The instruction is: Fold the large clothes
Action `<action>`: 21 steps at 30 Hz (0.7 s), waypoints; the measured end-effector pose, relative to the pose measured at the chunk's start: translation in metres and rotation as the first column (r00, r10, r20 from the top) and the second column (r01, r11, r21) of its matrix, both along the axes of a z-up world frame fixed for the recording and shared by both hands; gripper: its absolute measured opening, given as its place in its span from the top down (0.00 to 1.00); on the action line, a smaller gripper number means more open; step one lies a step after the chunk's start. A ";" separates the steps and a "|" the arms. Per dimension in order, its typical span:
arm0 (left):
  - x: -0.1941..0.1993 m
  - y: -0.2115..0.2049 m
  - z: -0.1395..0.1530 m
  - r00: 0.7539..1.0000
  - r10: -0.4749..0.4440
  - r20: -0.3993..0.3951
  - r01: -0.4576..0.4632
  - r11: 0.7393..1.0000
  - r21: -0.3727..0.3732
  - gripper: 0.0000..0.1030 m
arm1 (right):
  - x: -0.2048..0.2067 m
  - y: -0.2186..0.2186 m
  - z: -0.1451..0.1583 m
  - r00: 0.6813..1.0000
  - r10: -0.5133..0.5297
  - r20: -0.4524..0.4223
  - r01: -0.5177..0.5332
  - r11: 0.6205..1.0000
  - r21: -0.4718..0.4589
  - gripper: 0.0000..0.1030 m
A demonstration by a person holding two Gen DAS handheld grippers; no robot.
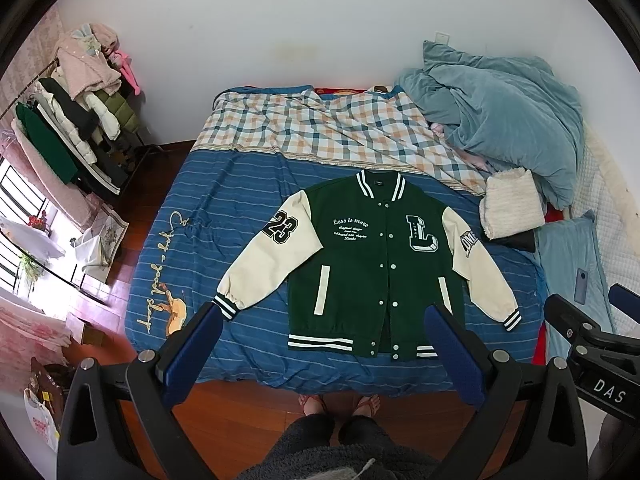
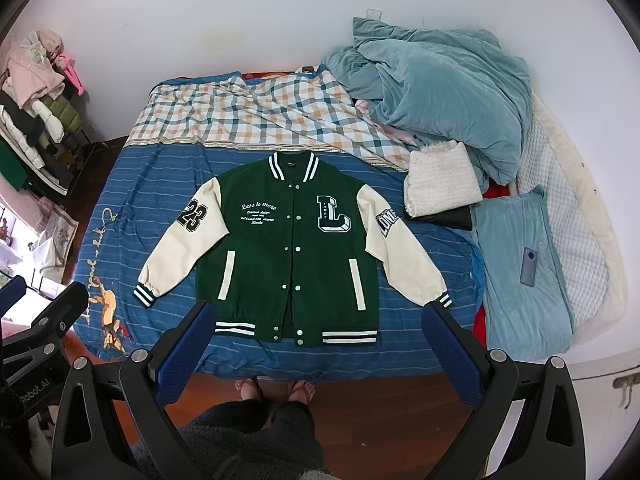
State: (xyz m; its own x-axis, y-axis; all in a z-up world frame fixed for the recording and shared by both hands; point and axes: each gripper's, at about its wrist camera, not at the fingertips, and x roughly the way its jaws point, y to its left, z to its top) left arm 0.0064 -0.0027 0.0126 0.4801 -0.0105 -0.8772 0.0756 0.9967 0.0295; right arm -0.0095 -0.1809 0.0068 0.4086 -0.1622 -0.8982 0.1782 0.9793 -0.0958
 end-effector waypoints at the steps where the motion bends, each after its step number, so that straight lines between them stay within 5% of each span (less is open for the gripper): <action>1: 0.000 -0.001 0.000 1.000 0.000 0.002 0.000 1.000 0.002 0.00 | 0.000 0.000 -0.001 1.000 0.000 0.001 0.000 1.000 -0.001 0.00; 15: 0.023 0.007 -0.011 1.000 -0.022 -0.018 0.022 1.000 -0.006 0.00 | 0.022 0.007 -0.014 0.999 -0.025 -0.030 0.025 1.000 0.009 0.00; 21: 0.063 0.008 -0.043 0.998 -0.019 0.067 0.015 0.998 0.060 0.00 | 0.043 -0.015 -0.050 0.994 -0.112 0.010 0.110 0.988 0.110 0.00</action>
State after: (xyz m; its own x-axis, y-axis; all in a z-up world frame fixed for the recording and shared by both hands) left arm 0.0690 0.0054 -0.0307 0.5382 0.0323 -0.8422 0.0881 0.9916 0.0943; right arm 0.0333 -0.1961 -0.0437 0.4081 -0.1090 -0.9064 0.2872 0.9578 0.0142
